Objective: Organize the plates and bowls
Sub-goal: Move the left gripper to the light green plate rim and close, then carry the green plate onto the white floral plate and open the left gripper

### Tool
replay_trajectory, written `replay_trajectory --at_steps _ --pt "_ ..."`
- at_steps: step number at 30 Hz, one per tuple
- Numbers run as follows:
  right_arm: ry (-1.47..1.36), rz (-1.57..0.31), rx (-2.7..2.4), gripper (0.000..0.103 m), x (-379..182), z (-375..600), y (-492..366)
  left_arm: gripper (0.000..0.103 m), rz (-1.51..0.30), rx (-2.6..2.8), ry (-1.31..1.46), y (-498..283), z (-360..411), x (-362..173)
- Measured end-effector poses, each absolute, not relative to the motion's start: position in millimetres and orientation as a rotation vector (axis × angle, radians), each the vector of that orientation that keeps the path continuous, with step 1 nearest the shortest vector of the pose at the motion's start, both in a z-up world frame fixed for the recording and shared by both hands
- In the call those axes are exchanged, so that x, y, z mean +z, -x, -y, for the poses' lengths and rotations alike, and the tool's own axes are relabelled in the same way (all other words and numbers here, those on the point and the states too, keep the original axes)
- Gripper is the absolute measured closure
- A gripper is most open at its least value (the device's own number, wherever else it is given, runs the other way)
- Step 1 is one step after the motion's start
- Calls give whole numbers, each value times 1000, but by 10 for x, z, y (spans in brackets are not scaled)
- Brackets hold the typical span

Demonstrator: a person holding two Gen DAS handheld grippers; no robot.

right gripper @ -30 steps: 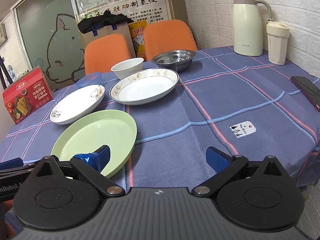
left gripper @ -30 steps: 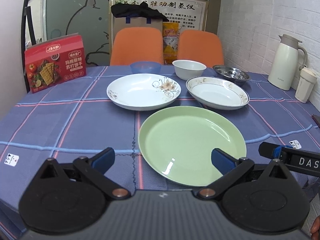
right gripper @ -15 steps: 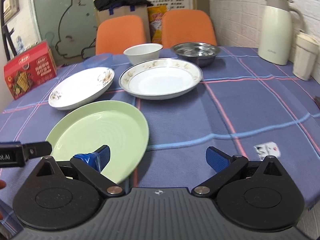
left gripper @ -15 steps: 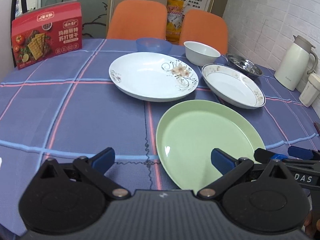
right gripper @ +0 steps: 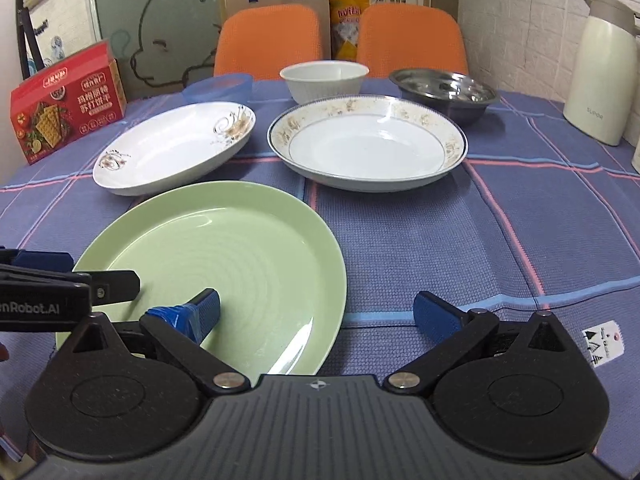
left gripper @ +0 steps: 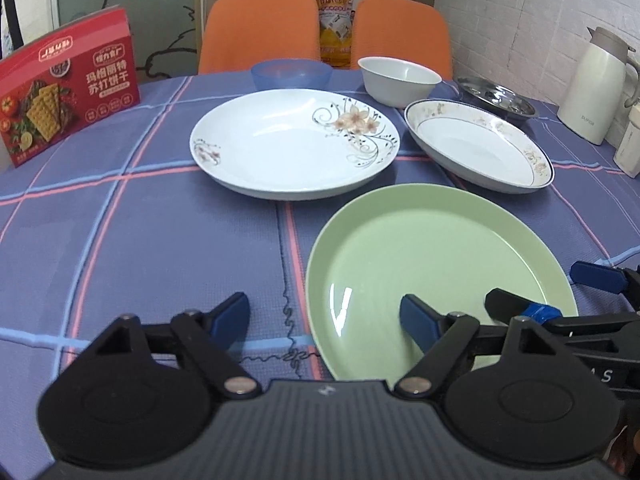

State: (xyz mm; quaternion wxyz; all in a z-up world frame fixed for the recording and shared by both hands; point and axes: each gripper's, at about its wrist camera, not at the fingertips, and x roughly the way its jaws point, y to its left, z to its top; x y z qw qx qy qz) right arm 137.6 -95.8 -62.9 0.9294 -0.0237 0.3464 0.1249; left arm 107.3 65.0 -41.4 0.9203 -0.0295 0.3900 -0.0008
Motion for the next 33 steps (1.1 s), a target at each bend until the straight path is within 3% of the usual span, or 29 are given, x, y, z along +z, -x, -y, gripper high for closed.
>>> replay_trajectory --at_steps 3,6,10,14,16,25,33 --pt "60 -649 275 12 -676 984 -1305 28 -789 -16 56 -1059 -635 -412" --pt "62 -680 278 12 -633 924 -1364 48 -787 -50 58 -1068 -621 -389" --pt "79 -654 342 15 -653 870 -1319 61 -783 -81 56 -1039 -624 -383" --pt "91 -632 393 19 -662 779 -1211 64 -777 -52 53 -1035 -580 -377" --pt "116 -631 372 19 -643 655 -1164 71 -789 -45 85 -1024 -637 -360" --pt "112 -553 411 19 -406 465 -941 71 -734 8 96 -664 -941 -99" --pt "120 -589 523 18 -526 17 -879 71 -775 92 106 -495 -1360 -222"
